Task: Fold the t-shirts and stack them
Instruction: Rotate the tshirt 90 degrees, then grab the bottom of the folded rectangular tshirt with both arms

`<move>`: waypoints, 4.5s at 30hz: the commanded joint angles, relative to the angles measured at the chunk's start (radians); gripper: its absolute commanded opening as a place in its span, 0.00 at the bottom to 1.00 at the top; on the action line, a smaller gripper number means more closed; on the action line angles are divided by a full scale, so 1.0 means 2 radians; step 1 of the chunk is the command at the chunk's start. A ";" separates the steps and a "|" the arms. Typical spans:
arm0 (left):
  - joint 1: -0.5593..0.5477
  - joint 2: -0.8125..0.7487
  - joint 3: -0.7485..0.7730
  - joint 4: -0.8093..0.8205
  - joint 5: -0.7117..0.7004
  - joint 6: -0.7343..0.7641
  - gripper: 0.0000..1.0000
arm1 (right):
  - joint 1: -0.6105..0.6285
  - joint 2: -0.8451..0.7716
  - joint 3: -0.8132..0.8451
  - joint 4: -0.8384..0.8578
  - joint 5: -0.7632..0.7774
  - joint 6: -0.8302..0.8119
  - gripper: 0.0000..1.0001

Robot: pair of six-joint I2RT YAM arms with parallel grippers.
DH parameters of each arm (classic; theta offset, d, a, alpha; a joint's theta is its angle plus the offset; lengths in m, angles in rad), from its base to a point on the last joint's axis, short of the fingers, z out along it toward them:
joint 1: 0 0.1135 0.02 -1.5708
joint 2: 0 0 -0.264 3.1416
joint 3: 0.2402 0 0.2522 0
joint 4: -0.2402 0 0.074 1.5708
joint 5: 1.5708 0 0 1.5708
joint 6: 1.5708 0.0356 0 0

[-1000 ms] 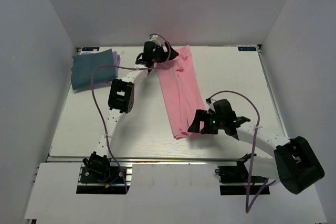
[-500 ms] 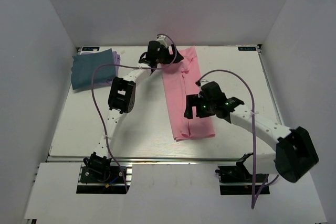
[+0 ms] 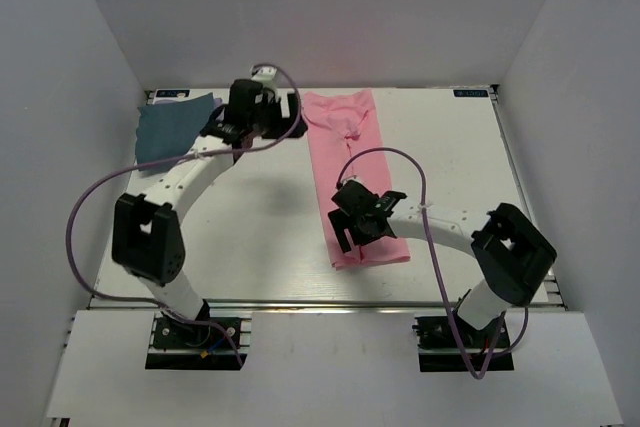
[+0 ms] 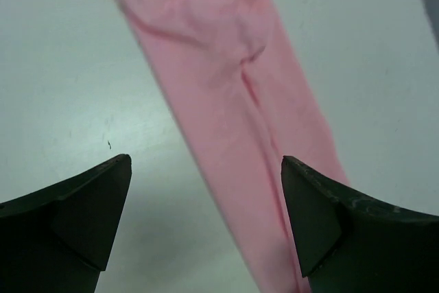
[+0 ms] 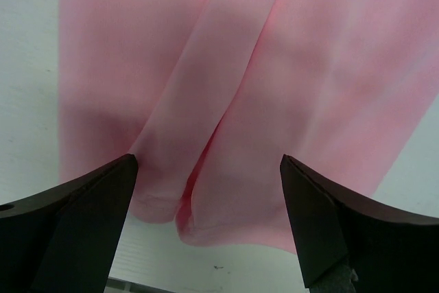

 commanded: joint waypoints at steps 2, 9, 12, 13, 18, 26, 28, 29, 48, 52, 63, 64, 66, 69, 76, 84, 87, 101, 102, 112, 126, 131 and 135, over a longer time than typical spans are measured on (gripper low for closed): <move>-0.001 -0.102 -0.202 -0.008 -0.050 -0.049 1.00 | 0.020 0.015 0.028 -0.017 0.046 0.021 0.90; -0.001 -0.232 -0.335 -0.011 -0.036 -0.066 1.00 | 0.043 0.030 0.039 -0.010 0.062 0.034 0.90; -0.001 -0.256 -0.357 -0.017 -0.036 -0.071 1.00 | 0.056 0.041 0.050 -0.009 0.069 0.038 0.90; -0.001 -0.266 -0.363 -0.023 -0.036 -0.071 1.00 | 0.059 0.047 0.052 -0.009 0.076 0.039 0.90; -0.001 -0.277 -0.372 -0.027 -0.041 -0.071 1.00 | 0.063 0.075 0.062 -0.042 0.115 0.077 0.90; -0.001 -0.277 -0.377 -0.027 -0.030 -0.066 1.00 | 0.064 0.066 0.061 -0.101 0.179 0.131 0.90; -0.001 -0.277 -0.377 -0.022 -0.030 -0.066 1.00 | 0.066 0.051 0.054 -0.097 0.173 0.136 0.90; -0.001 -0.273 -0.377 -0.022 -0.030 -0.066 1.00 | 0.065 0.047 0.052 -0.097 0.170 0.134 0.90; -0.001 -0.235 -0.377 0.002 -0.008 -0.062 1.00 | 0.043 -0.014 -0.005 -0.205 0.255 0.249 0.90; -0.001 -0.225 -0.373 0.006 -0.004 -0.062 1.00 | 0.029 -0.044 -0.033 -0.184 0.239 0.243 0.90; -0.046 -0.136 -0.348 0.043 0.075 -0.052 1.00 | -0.031 -0.136 -0.121 -0.034 0.139 0.136 0.90; -0.058 -0.125 -0.339 0.038 0.075 -0.052 1.00 | -0.038 -0.140 -0.127 -0.018 0.121 0.136 0.90; -0.102 -0.102 -0.313 0.033 0.071 -0.052 1.00 | -0.055 -0.158 -0.154 0.000 0.106 0.137 0.90; -0.164 -0.062 -0.282 0.016 0.055 -0.048 1.00 | -0.078 -0.166 -0.184 0.038 0.064 0.120 0.90; -0.263 -0.021 -0.249 -0.049 -0.026 -0.065 1.00 | -0.095 -0.125 -0.200 0.072 0.009 0.094 0.90; -0.293 -0.046 -0.255 -0.112 -0.109 -0.116 1.00 | -0.088 -0.113 -0.220 0.128 -0.112 0.081 0.90; -0.293 -0.093 -0.268 -0.131 -0.133 -0.134 1.00 | -0.076 -0.103 -0.218 0.158 -0.153 0.087 0.89; -0.282 -0.213 -0.337 -0.172 -0.205 -0.180 1.00 | -0.016 -0.140 -0.165 0.155 -0.199 0.113 0.90; -0.282 -0.223 -0.351 -0.168 -0.205 -0.181 1.00 | -0.016 -0.157 -0.168 0.147 -0.193 0.114 0.90; -0.256 -0.210 -0.383 -0.114 -0.228 -0.192 0.98 | -0.019 -0.170 -0.183 0.116 -0.153 0.138 0.90; -0.247 -0.185 -0.455 -0.009 -0.150 -0.180 0.60 | -0.019 -0.116 -0.218 0.184 -0.084 0.191 0.68; -0.247 -0.185 -0.472 0.029 -0.150 -0.180 0.48 | -0.016 -0.108 -0.231 0.207 -0.103 0.192 0.38; -0.247 -0.180 -0.472 0.056 -0.145 -0.180 0.21 | -0.017 -0.112 -0.237 0.212 -0.102 0.195 0.16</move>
